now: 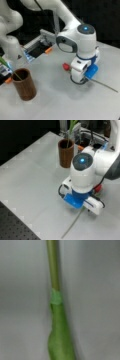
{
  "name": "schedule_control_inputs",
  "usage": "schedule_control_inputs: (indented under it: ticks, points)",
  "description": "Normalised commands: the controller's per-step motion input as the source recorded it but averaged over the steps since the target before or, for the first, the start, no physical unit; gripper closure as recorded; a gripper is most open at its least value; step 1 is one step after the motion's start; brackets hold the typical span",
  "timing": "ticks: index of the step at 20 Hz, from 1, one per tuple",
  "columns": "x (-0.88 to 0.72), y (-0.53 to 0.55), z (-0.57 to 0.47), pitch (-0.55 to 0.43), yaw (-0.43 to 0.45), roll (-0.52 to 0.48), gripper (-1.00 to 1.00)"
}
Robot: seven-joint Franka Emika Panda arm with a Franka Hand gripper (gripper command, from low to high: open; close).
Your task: Flower insertion into a vase
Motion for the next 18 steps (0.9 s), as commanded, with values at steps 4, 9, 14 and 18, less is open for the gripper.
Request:
schedule_control_inputs:
  ticks: [4, 9, 14, 18]
  points:
    - [0.27, 0.12, -0.05, 0.043, -0.028, -0.248, -1.00]
    - [0.25, 0.11, -0.08, 0.058, -0.023, -0.234, -1.00]
    - [0.27, 0.09, -0.10, 0.040, -0.022, -0.281, -1.00]
    - [0.22, 0.12, -0.16, 0.062, 0.008, -0.319, 1.00]
